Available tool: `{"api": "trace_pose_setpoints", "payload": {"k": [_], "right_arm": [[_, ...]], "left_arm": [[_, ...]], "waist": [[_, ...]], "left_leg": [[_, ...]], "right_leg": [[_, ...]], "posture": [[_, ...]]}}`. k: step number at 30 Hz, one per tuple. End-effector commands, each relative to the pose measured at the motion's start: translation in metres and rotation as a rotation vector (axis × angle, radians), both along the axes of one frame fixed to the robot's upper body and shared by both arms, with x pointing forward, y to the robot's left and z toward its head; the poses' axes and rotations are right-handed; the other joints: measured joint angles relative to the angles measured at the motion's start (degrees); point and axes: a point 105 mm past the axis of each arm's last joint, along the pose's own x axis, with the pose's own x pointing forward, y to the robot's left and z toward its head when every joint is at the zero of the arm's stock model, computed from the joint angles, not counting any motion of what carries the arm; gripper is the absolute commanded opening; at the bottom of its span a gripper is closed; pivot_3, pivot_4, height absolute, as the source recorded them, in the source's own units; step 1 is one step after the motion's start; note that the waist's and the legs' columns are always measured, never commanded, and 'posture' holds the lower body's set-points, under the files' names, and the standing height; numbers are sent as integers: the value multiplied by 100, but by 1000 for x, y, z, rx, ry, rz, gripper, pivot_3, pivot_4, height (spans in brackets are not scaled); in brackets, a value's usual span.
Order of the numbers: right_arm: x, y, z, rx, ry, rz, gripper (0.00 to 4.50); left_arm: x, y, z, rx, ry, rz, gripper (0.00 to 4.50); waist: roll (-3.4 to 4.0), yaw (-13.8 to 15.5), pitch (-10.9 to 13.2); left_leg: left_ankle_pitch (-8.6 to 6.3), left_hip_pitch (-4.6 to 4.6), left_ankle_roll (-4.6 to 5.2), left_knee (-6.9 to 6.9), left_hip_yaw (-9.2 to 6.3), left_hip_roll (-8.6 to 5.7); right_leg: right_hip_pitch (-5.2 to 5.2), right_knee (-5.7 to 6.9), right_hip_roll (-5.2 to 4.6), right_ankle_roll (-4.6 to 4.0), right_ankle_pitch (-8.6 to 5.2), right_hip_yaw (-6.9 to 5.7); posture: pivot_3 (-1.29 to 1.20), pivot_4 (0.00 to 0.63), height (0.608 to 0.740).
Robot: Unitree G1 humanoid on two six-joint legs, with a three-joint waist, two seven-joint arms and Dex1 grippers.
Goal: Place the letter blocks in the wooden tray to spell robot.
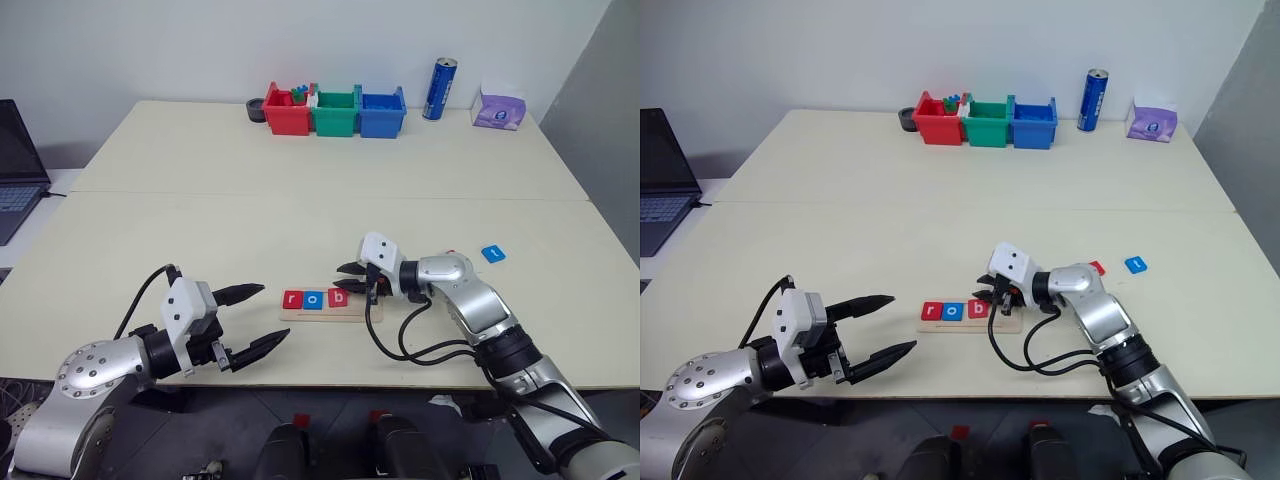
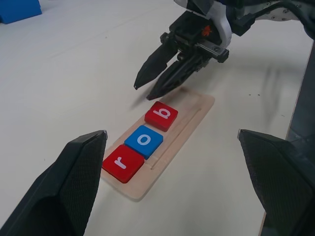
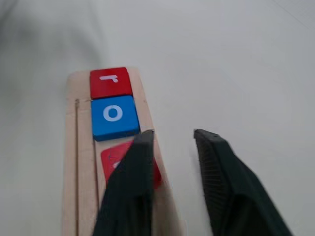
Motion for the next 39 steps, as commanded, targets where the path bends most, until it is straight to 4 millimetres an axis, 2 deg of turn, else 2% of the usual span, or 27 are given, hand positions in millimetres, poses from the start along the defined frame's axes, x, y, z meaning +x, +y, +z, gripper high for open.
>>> {"api": "trace_pose_setpoints", "payload": {"k": [1, 9, 18, 23, 39], "right_arm": [[7, 7, 12, 6, -87, 13, 8], [7, 8, 8, -26, -116, 53, 8], [-5, 10, 1, -68, -146, 122, 8], [-6, 8, -2, -81, -159, 127, 8], [-16, 8, 1, -79, -150, 159, 8]], "left_arm": [[-3, -4, 8, 11, -33, -17, 4500], [-4, -2, 8, 19, -34, -8, 4500], [-4, -1, 8, 21, -35, -8, 4500], [-3, -1, 7, 21, -36, -11, 4500], [-2, -1, 5, 25, -37, -15, 4500]], "waist": [[0, -2, 0], [1, -3, 1], [1, -2, 2], [1, -2, 2], [2, -2, 3]], "left_leg": [[0, 0, 0, 0, 0, 0], [0, -1, 0, -2, 0, 2], [0, -1, 0, -2, -1, 2], [0, -1, 0, -2, 0, 2], [0, -1, 0, -2, -1, 2]], "right_leg": [[0, 0, 0, 0, 0, 1], [-2, 0, 2, -1, 0, 1], [-2, 0, 2, -1, -1, 1], [-2, 0, 2, -2, -1, 1], [-2, 0, 2, -2, -2, 1]], "posture": [[0, 150, 740], [0, 150, 740], [0, 150, 740], [0, 150, 740], [0, 150, 740]]}}
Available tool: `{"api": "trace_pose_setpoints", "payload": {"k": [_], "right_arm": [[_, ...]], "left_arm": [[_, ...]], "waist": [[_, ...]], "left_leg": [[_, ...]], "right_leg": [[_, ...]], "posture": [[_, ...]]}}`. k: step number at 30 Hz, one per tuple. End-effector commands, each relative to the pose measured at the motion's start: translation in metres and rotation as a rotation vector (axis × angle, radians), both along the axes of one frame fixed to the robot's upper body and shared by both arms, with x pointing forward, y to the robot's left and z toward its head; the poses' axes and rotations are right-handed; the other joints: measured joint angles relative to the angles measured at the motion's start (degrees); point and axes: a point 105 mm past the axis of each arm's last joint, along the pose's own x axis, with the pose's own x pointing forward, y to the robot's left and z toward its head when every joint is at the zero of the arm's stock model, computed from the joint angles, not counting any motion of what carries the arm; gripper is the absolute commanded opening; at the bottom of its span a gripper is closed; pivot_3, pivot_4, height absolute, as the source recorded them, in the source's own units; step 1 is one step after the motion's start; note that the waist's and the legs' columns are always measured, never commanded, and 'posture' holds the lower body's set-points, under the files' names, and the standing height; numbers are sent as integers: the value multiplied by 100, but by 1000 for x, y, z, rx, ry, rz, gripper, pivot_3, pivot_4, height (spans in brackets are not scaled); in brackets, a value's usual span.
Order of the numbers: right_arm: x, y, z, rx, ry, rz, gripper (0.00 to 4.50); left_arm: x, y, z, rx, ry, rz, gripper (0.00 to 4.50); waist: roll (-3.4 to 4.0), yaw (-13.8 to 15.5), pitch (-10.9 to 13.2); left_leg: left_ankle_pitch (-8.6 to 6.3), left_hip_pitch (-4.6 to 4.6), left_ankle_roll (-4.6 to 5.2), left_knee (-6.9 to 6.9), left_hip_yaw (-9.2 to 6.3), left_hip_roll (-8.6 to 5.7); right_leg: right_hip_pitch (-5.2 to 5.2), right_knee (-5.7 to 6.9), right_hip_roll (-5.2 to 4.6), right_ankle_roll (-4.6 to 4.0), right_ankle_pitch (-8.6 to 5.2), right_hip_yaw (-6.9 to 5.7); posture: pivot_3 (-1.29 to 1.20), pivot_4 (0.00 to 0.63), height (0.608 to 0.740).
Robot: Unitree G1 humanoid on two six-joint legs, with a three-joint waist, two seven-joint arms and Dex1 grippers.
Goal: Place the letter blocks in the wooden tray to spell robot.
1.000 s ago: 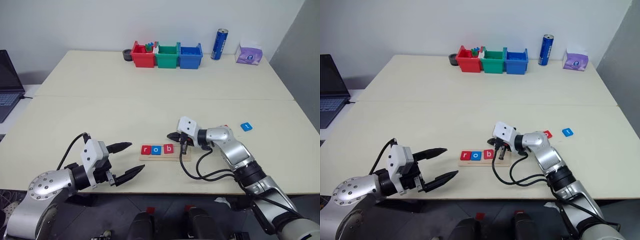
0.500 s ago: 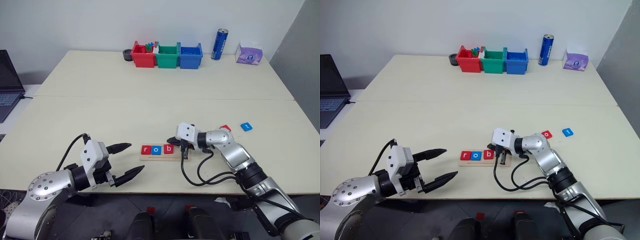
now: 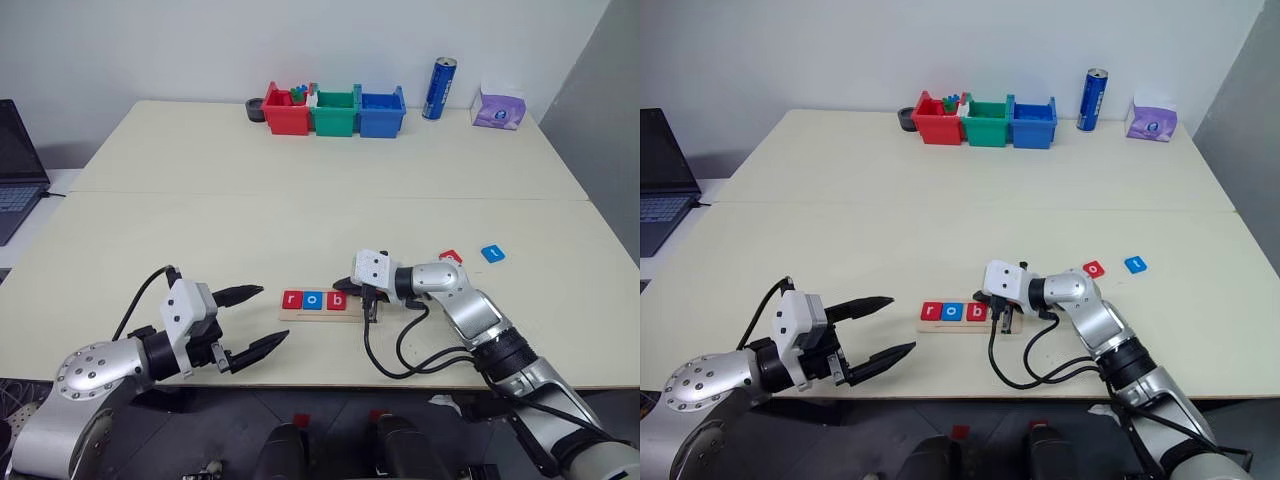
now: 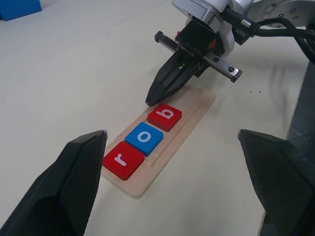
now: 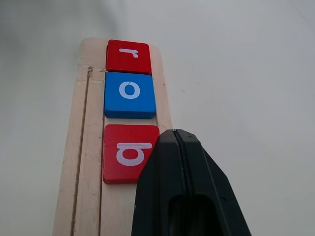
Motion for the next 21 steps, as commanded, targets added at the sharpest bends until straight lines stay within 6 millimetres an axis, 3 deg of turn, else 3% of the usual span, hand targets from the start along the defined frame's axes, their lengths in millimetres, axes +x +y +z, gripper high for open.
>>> {"api": "trace_pose_setpoints", "payload": {"k": [1, 6, 10, 13, 15, 21], "right_arm": [[-4, 2, 11, 17, -30, 25, 8], [-1, -7, 25, 55, -1, -20, 8], [-4, -34, 47, 117, 99, -120, 8], [-9, -71, 60, 173, 152, -277, 558], [-10, -96, 63, 206, 163, -429, 1212], [-14, -136, 55, 276, 157, -776, 3246]], "left_arm": [[0, -1, 6, 12, -37, -13, 4500], [0, -4, 6, 7, -39, -23, 4500], [-1, -14, 11, -10, -47, -48, 4500], [1, -27, 15, -39, -58, -64, 4500], [6, -38, 17, -72, -65, -70, 4500], [23, -72, 20, -160, -74, -91, 4500]], "waist": [[0, 0, 0], [1, 3, 2], [7, 26, 9], [7, 44, 10], [6, 69, 10], [7, -6, 10]], "left_leg": [[0, 0, 0, 0, 0, 0], [0, 0, 0, 0, 0, 0], [0, -4, 0, 1, -5, 2], [0, -9, 0, 1, -9, 2], [0, -20, 0, 2, -22, -7], [0, -25, 0, 4, -16, -14]], "right_leg": [[0, 0, 0, 0, 0, 0], [0, 0, 0, 0, 0, 0], [0, 0, -7, 0, 0, -1], [0, -3, -19, 3, -2, -1], [2, -7, -31, 13, -8, -1], [1, -7, -23, 19, -7, 1]], "posture": [[0, 150, 740], [0, 150, 740], [0, 150, 740], [0, 150, 740], [0, 150, 740], [0, 150, 740]]}}
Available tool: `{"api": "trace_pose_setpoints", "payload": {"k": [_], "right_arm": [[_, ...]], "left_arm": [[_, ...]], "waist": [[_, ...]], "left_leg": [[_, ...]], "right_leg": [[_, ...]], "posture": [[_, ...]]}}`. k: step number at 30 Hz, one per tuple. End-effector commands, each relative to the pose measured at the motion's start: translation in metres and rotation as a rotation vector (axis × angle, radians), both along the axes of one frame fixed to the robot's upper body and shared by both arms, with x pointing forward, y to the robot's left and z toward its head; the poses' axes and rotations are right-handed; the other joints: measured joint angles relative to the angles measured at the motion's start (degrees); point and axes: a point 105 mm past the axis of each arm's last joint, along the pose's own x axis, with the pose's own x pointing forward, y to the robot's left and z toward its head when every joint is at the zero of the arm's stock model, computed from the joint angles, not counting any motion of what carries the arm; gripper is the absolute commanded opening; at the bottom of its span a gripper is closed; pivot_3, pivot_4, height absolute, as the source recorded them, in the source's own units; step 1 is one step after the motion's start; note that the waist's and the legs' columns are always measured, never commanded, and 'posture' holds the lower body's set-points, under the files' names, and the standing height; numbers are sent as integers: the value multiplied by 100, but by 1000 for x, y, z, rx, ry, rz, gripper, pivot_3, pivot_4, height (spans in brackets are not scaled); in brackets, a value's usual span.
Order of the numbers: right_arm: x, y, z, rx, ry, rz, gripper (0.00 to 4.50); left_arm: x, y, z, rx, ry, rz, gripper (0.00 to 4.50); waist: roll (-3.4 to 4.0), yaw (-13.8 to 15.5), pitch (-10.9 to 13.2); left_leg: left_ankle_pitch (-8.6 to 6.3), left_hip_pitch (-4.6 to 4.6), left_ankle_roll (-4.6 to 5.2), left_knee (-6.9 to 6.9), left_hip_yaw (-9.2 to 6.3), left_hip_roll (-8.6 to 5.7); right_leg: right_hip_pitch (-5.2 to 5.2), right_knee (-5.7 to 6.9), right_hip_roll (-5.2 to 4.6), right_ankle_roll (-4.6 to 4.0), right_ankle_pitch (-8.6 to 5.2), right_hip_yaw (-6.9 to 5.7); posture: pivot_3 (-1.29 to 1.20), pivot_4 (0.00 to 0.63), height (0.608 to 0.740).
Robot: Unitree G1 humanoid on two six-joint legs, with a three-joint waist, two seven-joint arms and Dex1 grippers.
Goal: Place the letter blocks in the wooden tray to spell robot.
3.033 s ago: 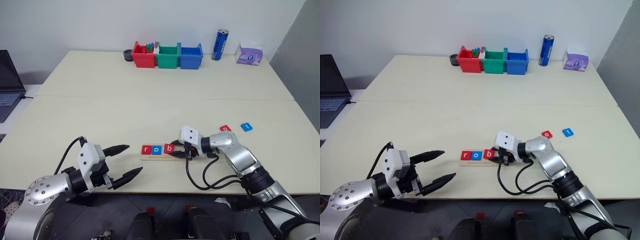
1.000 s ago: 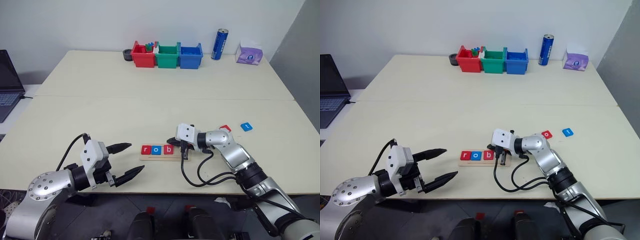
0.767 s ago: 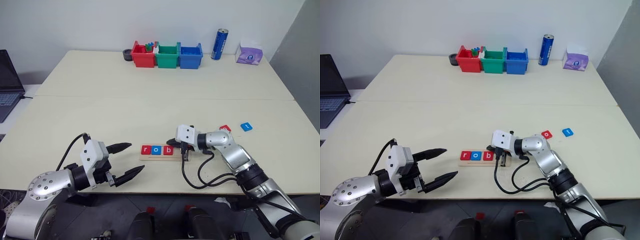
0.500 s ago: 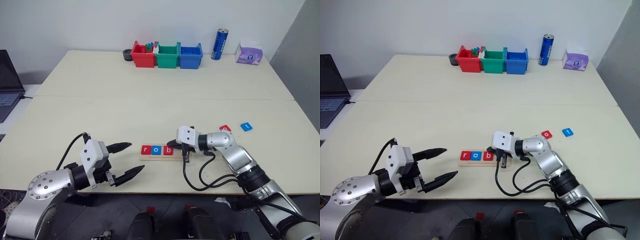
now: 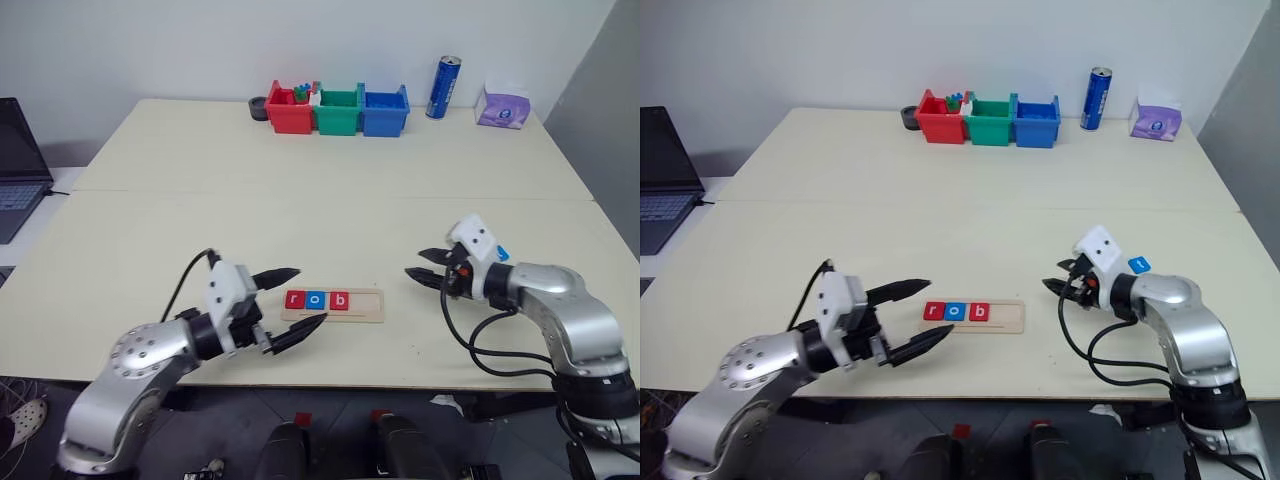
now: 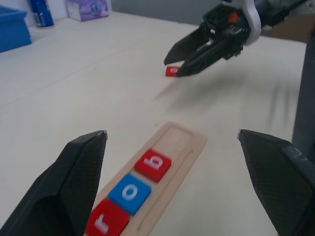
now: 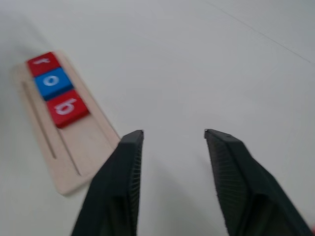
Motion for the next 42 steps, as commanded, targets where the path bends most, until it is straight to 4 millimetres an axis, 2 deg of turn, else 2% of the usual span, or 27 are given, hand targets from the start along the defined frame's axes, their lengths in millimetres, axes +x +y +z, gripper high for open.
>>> {"api": "trace_pose_setpoints", "payload": {"k": [1, 3, 4, 7, 13, 19, 26, 30, 33, 36, 39, 42], "right_arm": [[-1, -16, 6, 18, -50, -177, 3629], [2, -20, -2, 41, -36, -262, 4298], [5, -22, -4, 52, -30, -298, 4454], [16, -29, -12, 67, -20, -392, 4454], [34, -38, -19, 78, -12, -470, 4454], [45, -47, -23, 79, -3, -508, 4454], [46, -48, -35, 111, 61, -520, 4454], [47, -47, -37, 112, 67, -513, 3563], [48, -47, -38, 112, 68, -510, 2342], [46, -42, -39, 111, 71, -494, 1433], [39, -36, -40, 91, 85, -472, 1456], [17, -24, -41, 48, 121, -430, 1456]], "left_arm": [[9, -20, 5, -36, -19, -17, 4500], [17, -29, 7, -56, -24, -22, 4500], [21, -33, 8, -63, -24, -27, 4500], [32, -43, 10, -71, -33, -35, 4500], [45, -59, 10, -71, -42, -59, 4500], [43, -66, 7, -68, -35, -90, 4500], [33, -67, 2, -49, -8, -137, 4500], [33, -65, 3, -45, -7, -135, 4500], [32, -65, 3, -44, -8, -134, 4500], [32, -64, 3, -44, -7, -131, 4500], [28, -63, 3, -40, -5, -137, 4500], [19, -60, 1, -21, 4, -175, 4500]], "waist": [[0, -9, 0], [0, -14, 0], [0, -17, 0], [0, -18, 0], [0, -8, 0], [0, -9, 0], [1, -9, 0], [1, -11, 0], [1, -11, 0], [1, -11, 0], [1, -11, 0], [1, -8, 0]], "left_leg": [[0, 1, 0, -1, 1, -1], [0, 2, 0, 1, -1, -5], [0, 4, 0, 1, -1, -4], [0, 8, 0, -2, 0, 1], [0, 4, 0, -1, 14, -4], [0, -5, 0, -2, 12, -2], [0, -7, 0, -1, 10, -1], [0, -7, 0, 1, 10, -2], [0, -6, 0, 0, 10, -1], [0, -6, 0, 0, 10, 0], [0, -6, 0, 0, 11, 0], [0, -10, 0, -1, 1, 1]], "right_leg": [[-1, 1, 5, 0, 0, 1], [-2, 4, 16, 0, 1, 3], [-2, 6, 21, -1, 1, 3], [-4, 8, 29, -3, 2, 5], [-6, 3, 28, -3, 2, 3], [-12, 3, 27, -6, 4, 5], [-14, 3, 27, -4, 3, 7], [-14, 4, 28, -4, 3, 6], [-14, 4, 28, -3, 3, 6], [-14, 5, 28, -4, 3, 7], [-14, 5, 28, -3, 3, 7], [-15, 4, 28, -3, 2, 10]], "posture": [[0, 150, 740], [0, 150, 740], [0, 150, 740], [0, 150, 740], [0, 150, 740], [0, 150, 740], [0, 150, 740], [0, 150, 740], [0, 150, 740], [0, 150, 740], [0, 150, 740], [0, 150, 740]]}}
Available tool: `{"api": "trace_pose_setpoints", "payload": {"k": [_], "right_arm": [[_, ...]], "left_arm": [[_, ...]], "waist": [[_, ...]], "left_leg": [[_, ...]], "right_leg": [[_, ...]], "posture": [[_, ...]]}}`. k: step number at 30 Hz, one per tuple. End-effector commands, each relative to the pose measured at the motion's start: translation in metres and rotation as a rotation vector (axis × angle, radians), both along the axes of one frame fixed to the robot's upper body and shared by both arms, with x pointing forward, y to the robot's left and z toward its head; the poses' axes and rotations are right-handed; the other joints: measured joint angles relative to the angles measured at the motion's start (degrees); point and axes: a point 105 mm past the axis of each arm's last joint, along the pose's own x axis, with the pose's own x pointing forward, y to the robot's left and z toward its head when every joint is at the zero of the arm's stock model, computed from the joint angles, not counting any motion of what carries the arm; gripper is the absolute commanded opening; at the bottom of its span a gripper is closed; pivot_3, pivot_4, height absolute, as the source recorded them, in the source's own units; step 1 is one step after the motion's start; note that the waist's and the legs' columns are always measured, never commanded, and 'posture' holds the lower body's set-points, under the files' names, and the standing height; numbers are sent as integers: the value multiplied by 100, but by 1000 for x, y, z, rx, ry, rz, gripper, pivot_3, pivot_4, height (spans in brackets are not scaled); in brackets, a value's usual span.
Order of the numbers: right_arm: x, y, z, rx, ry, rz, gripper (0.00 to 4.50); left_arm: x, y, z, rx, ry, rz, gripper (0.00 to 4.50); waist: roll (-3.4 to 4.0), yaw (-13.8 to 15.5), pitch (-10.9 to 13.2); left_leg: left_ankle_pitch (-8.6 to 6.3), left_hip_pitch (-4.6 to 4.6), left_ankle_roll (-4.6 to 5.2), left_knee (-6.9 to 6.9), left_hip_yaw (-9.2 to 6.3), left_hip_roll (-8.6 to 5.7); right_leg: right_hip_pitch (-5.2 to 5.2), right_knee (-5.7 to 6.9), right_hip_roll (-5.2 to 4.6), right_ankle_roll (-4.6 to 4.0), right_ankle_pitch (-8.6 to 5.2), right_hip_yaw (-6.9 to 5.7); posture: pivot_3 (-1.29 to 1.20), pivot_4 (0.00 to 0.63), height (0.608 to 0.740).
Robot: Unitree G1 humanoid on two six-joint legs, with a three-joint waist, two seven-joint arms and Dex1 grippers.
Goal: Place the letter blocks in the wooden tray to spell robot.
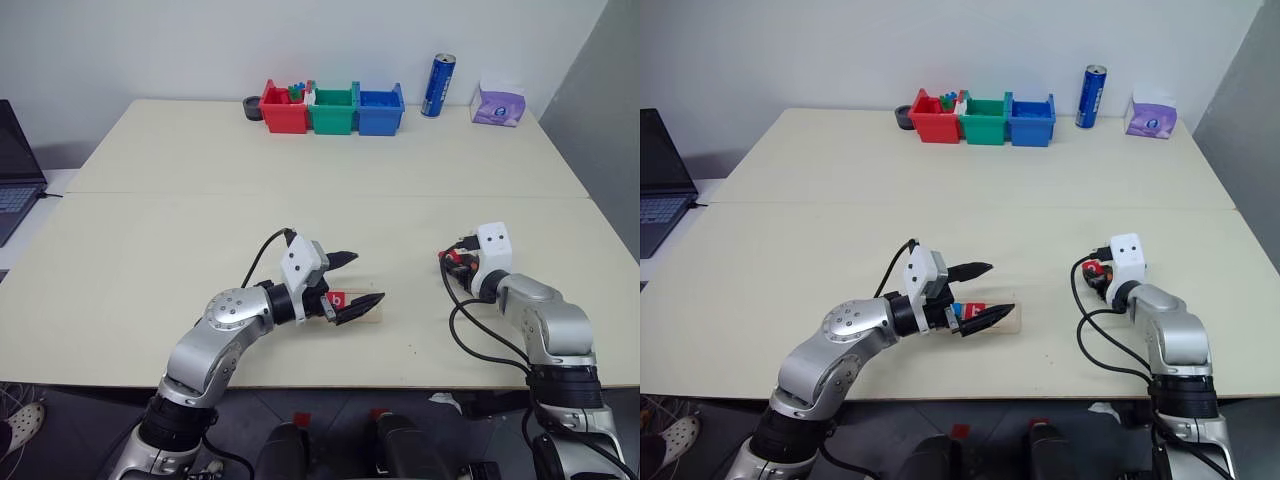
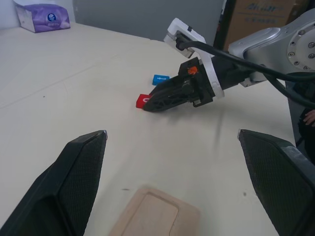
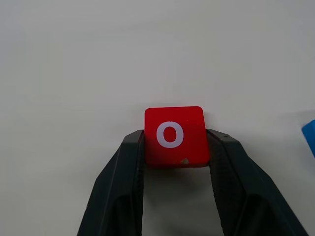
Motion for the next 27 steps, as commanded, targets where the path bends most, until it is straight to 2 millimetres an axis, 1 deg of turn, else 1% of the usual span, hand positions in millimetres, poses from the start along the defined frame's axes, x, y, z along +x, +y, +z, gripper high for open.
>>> {"api": "trace_pose_setpoints", "payload": {"k": [1, 5, 7, 10, 14, 16, 20, 21, 22, 23, 26, 27], "right_arm": [[-28, 21, 3, -16, 46, 78, 1456], [-80, 51, -1, 11, 160, 178, 1456], [-98, 58, -3, 25, 207, 181, 1456], [-108, 63, -4, 35, 239, 169, 1456], [-110, 67, -8, 52, 263, 153, 1456], [-110, 70, -8, 67, 266, 158, 2181], [-111, 75, -7, 93, 269, 198, 3495], [-110, 75, -4, 87, 260, 210, 3797], [-109, 73, -1, 74, 251, 223, 4220], [-107, 70, 4, 55, 235, 248, 4484], [-101, 61, 23, -37, 175, 353, 4484], [-100, 59, 30, -82, 146, 426, 4484]], "left_arm": [[-17, 1, 9, 6, -33, -76, 4500], [-30, 16, 0, 77, -8, -146, 4500], [-35, 21, -3, 97, 10, -173, 4500], [-40, 23, -6, 113, 29, -204, 4500], [-42, 20, -7, 114, 33, -217, 4500], [-42, 18, -5, 112, 30, -221, 4500], [-42, 15, -1, 112, 27, -225, 4500], [-41, 16, 0, 114, 27, -224, 4500], [-41, 16, 1, 116, 28, -224, 4500], [-41, 18, 1, 119, 29, -222, 4500], [-39, 21, 1, 125, 31, -219, 4500], [-38, 22, 0, 125, 31, -218, 4500]], "waist": [[1, 0, -1], [2, -1, -1], [2, -5, -1], [2, -3, -1], [1, -3, -1], [1, -3, -1], [0, -4, -2], [0, -6, -2], [0, -6, -2], [1, -5, -2], [3, -3, 1], [2, -3, 2]], "left_leg": [[0, -1, 0, -1, -2, 2], [0, -5, 0, -5, -16, 4], [-1, -4, -1, -5, -22, 7], [0, -3, -1, 0, -22, 5], [0, -2, -2, 1, -15, 2], [0, -2, -1, 0, -11, 2], [0, -3, -1, -2, -14, 2], [0, -3, -1, -2, -14, 2], [0, -2, -1, -1, -14, 2], [0, -2, -1, -1, -14, 1], [0, -3, -1, 1, -4, -4], [0, -4, -1, 0, 2, -7]], "right_leg": [[0, 0, 0, 0, 0, 1], [-4, 1, 1, -4, -4, -7], [-3, 1, 3, -6, -6, -12], [-3, 2, 3, -5, -6, -14], [-1, 0, -4, -1, -3, -14], [-1, -3, -4, -1, -3, -14], [-3, -4, -1, -1, -3, -13], [-2, -4, -1, -1, -3, -13], [-2, -4, -1, -1, -3, -13], [-2, -3, -1, -1, -3, -13], [-3, -3, -3, 2, -2, -18], [-5, -6, -5, 2, -2, -18]], "posture": [[0, 150, 740], [0, 150, 740], [0, 150, 740], [0, 150, 740], [0, 150, 740], [0, 150, 740], [0, 150, 740], [0, 150, 740], [0, 150, 740], [0, 150, 740], [0, 150, 740], [0, 150, 740]]}}
